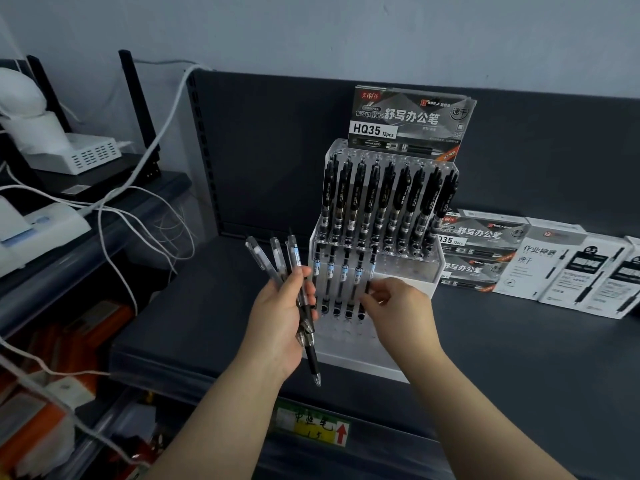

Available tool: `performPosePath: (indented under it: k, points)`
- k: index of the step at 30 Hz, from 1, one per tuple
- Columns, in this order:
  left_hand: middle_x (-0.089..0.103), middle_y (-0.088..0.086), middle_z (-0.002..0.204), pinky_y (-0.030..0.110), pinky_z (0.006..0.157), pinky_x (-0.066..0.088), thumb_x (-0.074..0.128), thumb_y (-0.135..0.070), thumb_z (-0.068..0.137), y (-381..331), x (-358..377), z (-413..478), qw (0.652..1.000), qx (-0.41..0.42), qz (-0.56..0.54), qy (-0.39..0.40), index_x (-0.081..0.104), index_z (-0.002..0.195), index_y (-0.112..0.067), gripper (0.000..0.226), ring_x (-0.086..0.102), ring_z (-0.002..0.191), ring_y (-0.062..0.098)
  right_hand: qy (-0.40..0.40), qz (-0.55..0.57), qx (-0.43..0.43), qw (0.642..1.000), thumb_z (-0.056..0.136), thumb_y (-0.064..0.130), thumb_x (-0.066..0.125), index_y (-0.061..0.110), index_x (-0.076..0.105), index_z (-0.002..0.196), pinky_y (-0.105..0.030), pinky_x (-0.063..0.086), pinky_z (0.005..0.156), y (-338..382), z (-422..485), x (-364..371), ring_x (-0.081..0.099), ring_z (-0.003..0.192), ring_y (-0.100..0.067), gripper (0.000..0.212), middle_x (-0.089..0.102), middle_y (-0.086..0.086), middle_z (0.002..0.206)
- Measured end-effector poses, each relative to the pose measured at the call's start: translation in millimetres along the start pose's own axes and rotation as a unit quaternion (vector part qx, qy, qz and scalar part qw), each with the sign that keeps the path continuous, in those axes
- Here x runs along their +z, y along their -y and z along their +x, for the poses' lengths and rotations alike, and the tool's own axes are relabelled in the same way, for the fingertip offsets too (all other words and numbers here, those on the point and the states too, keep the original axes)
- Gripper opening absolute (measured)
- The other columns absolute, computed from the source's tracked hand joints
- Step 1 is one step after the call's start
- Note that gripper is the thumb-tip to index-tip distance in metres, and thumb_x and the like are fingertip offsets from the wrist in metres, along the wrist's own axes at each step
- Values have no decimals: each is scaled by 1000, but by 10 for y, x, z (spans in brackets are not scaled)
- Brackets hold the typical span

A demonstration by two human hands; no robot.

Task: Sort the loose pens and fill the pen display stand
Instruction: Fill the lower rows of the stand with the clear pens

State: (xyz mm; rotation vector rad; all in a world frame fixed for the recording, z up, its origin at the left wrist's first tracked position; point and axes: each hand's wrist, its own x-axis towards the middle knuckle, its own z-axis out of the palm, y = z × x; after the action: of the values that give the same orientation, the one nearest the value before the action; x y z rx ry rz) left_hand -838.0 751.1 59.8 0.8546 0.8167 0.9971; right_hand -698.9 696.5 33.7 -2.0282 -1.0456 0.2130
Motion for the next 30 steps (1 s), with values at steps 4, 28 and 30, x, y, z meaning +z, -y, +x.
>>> performPosePath:
  k: [4,28,30]
  points:
    - [55,-3,65,26,57,40,50,-20,96,-25,12,-5,1000,-4,2,6,65,86,-14,18,48,61,11,8,-15,0,1000,88,17,52,18,69,94,-31,49,60,2,21,21,60,63,-18,18,68,4,78]
    - [57,-2,65,25,57,41,51,-19,96,41,43,-22,1000,-13,2,11,66,89,-13,17,50,61,10,14,-137,-29,990,88,24,48,9,50,67,-29,32,50,-31,46,84,57,68,-31,26,57,-8,65]
    - [57,-2,66,25,56,41,52,-19,96,48,44,-26,1000,-13,8,13,66,90,-13,17,50,61,10,11,-150,-38,988,89,26,47,13,48,69,-28,30,49,-33,46,85,56,68,-29,24,54,-3,66]
